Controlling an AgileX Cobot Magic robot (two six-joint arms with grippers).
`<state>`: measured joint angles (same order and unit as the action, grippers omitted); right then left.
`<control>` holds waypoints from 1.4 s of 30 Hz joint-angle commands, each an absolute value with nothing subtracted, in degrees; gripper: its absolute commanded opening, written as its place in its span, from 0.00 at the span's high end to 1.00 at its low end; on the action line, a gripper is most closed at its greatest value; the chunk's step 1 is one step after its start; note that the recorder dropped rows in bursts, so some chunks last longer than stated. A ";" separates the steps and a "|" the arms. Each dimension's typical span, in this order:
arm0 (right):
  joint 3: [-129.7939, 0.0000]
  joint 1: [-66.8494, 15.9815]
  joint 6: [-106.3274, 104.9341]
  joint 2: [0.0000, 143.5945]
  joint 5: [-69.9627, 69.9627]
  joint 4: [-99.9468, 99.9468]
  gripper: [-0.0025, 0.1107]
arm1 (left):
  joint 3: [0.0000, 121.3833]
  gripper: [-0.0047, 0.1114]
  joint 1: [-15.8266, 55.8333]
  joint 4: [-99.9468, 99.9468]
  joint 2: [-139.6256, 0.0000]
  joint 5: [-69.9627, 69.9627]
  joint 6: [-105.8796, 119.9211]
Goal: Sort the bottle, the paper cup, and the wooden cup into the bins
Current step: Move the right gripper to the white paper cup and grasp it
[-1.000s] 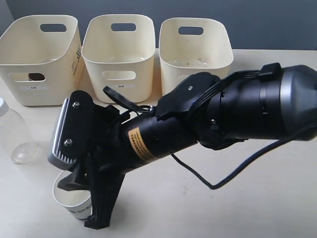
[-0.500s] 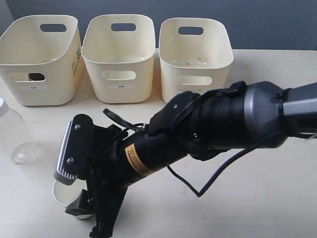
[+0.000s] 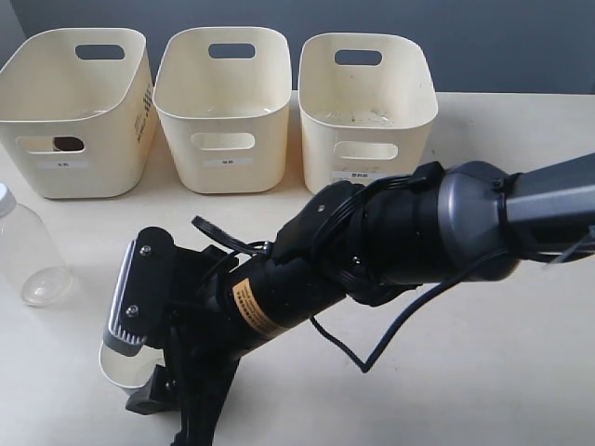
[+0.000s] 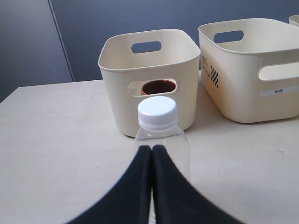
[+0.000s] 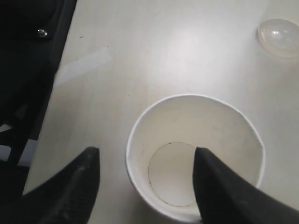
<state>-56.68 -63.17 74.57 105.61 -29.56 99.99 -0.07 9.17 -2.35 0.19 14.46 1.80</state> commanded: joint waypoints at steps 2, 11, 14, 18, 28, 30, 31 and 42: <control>-57.02 -63.43 74.57 105.56 -30.14 99.95 0.48 | 0.00 0.96 9.32 -2.45 0.00 13.67 1.63; -57.02 -63.43 74.57 105.56 -30.14 99.95 0.48 | 0.00 0.96 9.32 -2.45 0.00 13.67 1.63; -57.02 -63.43 74.57 105.56 -30.14 99.95 0.48 | 0.00 0.96 9.32 -2.45 0.00 13.67 1.63; -57.02 -63.43 74.57 105.56 -30.12 99.95 0.48 | 0.00 0.96 9.32 -2.45 0.00 13.67 1.63; -56.91 -63.43 74.57 105.56 -29.99 99.95 0.53 | 0.00 0.96 9.32 -2.45 0.00 13.67 1.63; -56.91 -63.43 74.57 105.56 -29.99 99.95 0.49 | 0.00 0.96 9.32 -2.45 0.00 13.67 1.63; -56.91 -63.43 74.57 105.56 -29.99 99.95 0.48 | 0.00 0.96 9.32 -2.45 0.00 13.67 1.63; -56.91 -63.43 73.51 108.96 -27.64 99.95 0.49 | 0.00 0.96 9.32 -2.45 0.00 13.67 1.63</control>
